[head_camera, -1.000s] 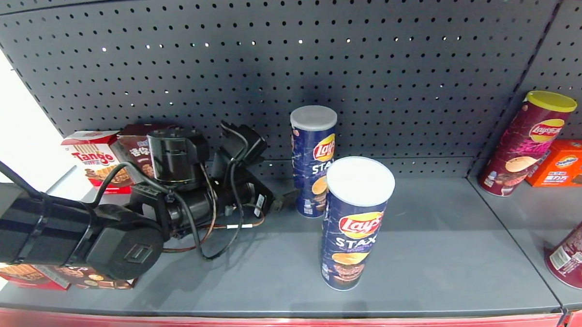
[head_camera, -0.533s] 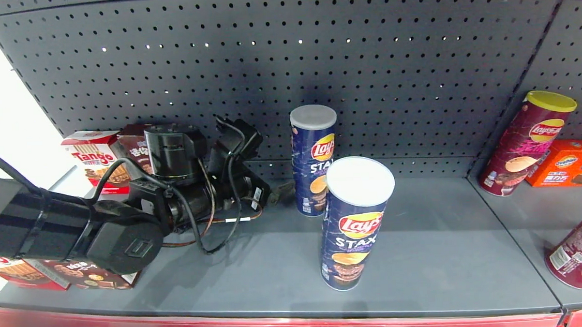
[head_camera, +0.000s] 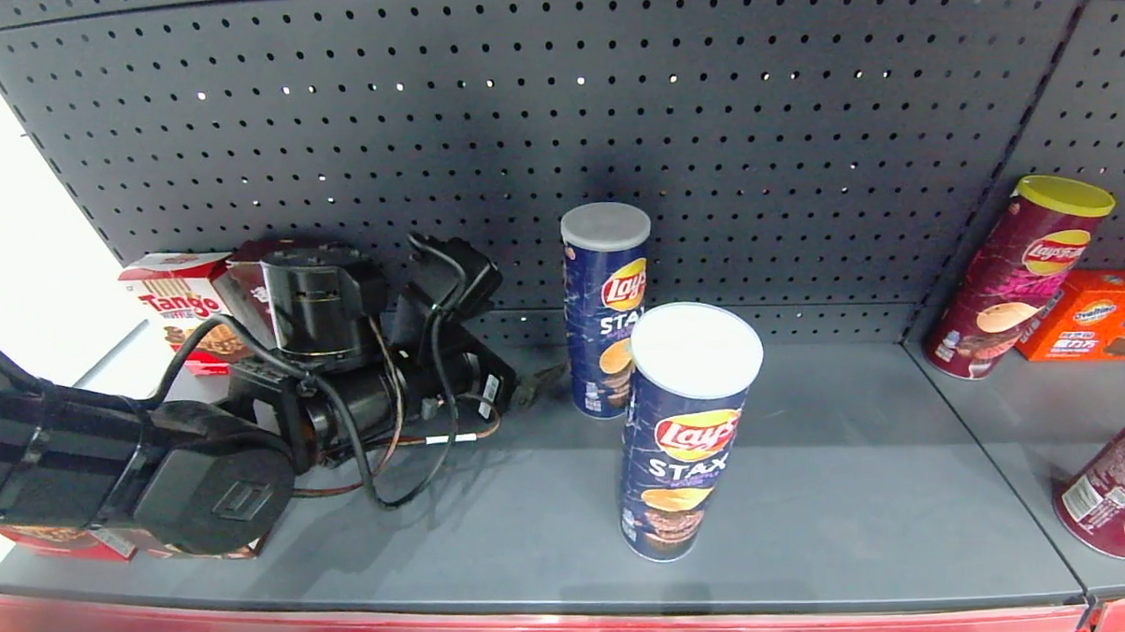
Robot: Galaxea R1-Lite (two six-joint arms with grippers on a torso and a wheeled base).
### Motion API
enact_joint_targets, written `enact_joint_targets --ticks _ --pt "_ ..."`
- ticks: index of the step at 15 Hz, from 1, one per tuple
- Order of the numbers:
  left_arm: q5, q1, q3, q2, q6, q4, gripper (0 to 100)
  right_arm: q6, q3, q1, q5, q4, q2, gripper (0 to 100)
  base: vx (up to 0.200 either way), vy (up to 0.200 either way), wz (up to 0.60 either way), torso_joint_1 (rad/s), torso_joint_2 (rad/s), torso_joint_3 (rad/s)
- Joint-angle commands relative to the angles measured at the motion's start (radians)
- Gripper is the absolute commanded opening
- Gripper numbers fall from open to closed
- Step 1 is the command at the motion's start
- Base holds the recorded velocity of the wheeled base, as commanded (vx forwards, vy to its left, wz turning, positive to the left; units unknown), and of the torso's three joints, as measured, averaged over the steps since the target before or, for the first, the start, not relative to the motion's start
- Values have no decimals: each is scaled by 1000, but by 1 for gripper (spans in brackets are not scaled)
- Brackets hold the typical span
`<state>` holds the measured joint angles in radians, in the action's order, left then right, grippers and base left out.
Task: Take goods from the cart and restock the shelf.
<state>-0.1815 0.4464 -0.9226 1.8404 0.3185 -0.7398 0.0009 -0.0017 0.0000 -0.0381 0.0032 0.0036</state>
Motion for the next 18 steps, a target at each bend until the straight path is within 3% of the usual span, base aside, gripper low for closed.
enact_joint_targets --ticks 1,8,18 --pt "-9 11 1 -6 -1 -15 100 -1 0 0 0 0 -1 100 0 0 0 0 0 0" --pt "-41 51 -12 33 -1 -12 100 1 0 0 0 0 -1 100 0 0 0 0 0 0" --pt "10 18 -73 72 2 -15 100 -1 0 0 0 0 -1 100 0 0 0 0 0 0"
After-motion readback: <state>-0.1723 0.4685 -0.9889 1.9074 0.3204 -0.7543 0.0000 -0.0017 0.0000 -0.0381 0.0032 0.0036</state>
